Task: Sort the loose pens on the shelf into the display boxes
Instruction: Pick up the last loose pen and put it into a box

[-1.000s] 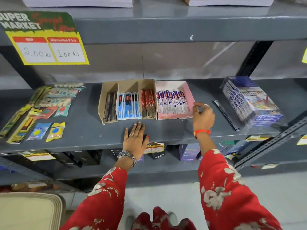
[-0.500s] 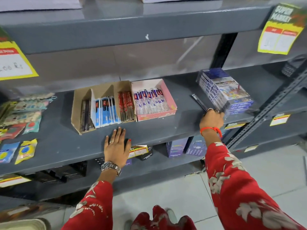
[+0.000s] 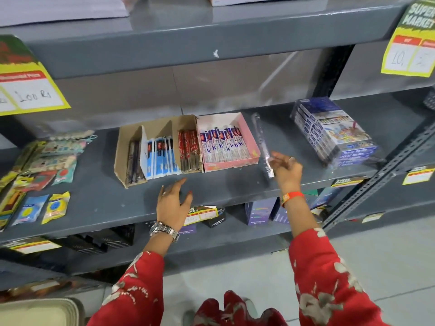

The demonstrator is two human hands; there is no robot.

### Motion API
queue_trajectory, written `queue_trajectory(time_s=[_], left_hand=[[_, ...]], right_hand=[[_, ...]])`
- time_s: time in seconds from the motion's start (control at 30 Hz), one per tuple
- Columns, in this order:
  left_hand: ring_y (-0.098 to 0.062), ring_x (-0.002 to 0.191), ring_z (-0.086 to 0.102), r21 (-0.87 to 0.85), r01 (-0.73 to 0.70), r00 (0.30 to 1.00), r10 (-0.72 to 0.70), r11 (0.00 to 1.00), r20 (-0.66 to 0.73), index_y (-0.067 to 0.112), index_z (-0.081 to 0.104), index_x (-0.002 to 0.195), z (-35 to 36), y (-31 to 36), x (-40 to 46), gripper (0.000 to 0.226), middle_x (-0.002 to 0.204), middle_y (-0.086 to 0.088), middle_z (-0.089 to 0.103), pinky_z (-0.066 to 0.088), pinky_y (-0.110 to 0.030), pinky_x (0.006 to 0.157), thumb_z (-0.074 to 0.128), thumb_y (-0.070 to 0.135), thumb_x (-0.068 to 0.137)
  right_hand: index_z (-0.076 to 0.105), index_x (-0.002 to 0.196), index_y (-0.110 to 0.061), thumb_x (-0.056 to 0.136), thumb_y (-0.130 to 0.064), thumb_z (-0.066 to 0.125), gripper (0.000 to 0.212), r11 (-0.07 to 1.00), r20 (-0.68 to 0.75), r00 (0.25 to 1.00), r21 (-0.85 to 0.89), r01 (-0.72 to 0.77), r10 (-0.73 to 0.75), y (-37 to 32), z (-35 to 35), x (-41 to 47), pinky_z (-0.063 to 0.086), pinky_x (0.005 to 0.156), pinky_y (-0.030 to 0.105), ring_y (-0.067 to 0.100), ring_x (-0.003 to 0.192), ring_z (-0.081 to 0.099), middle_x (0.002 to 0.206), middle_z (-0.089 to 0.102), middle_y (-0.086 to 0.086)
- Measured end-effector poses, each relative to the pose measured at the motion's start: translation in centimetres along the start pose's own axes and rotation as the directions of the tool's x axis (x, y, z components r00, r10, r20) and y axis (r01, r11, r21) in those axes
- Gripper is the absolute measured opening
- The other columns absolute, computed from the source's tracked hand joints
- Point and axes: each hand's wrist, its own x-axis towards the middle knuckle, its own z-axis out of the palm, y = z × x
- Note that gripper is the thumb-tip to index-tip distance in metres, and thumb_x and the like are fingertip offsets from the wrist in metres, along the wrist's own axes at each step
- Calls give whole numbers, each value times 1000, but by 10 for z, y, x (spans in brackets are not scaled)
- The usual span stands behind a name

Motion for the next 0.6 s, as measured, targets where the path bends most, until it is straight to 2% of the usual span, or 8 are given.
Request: queue_trajectory(time_s=[0.03, 0.1, 0.13, 0.2, 0.27, 0.37, 0.5, 0.6], left_hand=[[-33, 94, 60, -83, -9, 1000, 8, 997, -14, 10, 58, 115, -4, 7, 1, 34, 95, -18, 69, 35, -44, 106, 61, 11, 81], [-24, 101, 60, -386, 63, 998, -56, 920, 30, 7, 61, 110, -13, 25, 3, 27, 107, -9, 66, 43, -27, 98, 60, 8, 83], [-21, 101, 59, -540, 135, 991, -109, 831, 81, 4, 60, 110, -17, 34, 7, 27, 108, -7, 64, 45, -20, 92, 58, 5, 84], [-16, 88, 61, -729, 291, 956, -218, 619, 196, -4, 55, 113, -23, 48, 15, 29, 100, -8, 63, 49, -19, 81, 55, 0, 84], [-8, 70, 64, -773, 401, 912, -293, 491, 287, -6, 53, 113, -31, 54, 20, 29, 88, -8, 62, 52, -17, 64, 54, -1, 85], [-24, 80, 62, -794, 432, 894, -317, 428, 316, -9, 52, 111, -43, 52, 21, 27, 97, -25, 61, 55, -23, 61, 52, -3, 85], [-15, 63, 70, -845, 376, 918, -278, 380, 283, -1, 52, 104, -61, 41, 23, 18, 99, -27, 66, 57, -24, 57, 50, -3, 86], [-14, 65, 70, -867, 336, 935, -245, 369, 258, 4, 56, 96, -75, 36, 29, 13, 106, -25, 61, 57, -23, 58, 51, -2, 86]], right_hand=[[65, 67, 7, 79, 18, 35, 34, 995, 98, 995, 98, -37, 27, 5, 8, -12, 55, 60, 20, 5, 47, 63, 58, 74, -1], [65, 93, 9, 87, 15, 45, 22, 997, 285, 957, 34, -62, 50, 14, 22, -45, 51, 52, 12, 0, 53, 63, 61, 72, -10], [64, 104, 8, 86, 12, 52, 22, 998, 355, 933, -4, -56, 54, 22, 28, -59, 49, 54, 11, 2, 60, 62, 68, 71, -8], [62, 112, 6, 84, 7, 59, 29, 996, 483, 871, -61, -69, 90, 33, 41, -82, 49, 60, 12, 7, 70, 60, 81, 67, 2], [61, 115, 7, 84, 6, 59, 31, 991, 551, 824, -91, -98, 132, 39, 55, -96, 50, 67, 16, 11, 75, 60, 88, 66, 5], [61, 114, 8, 84, 6, 60, 30, 987, 603, 782, -91, -131, 159, 42, 71, -109, 50, 82, 27, 15, 80, 62, 90, 68, 8], [67, 103, -2, 83, 3, 63, 21, 983, 639, 747, -128, -135, 186, 47, 81, -117, 55, 61, 14, 0, 66, 66, 76, 72, -6], [66, 97, -2, 83, 7, 60, 18, 977, 670, 713, -113, -179, 208, 49, 86, -122, 57, 57, 15, 3, 59, 69, 75, 71, 0]])
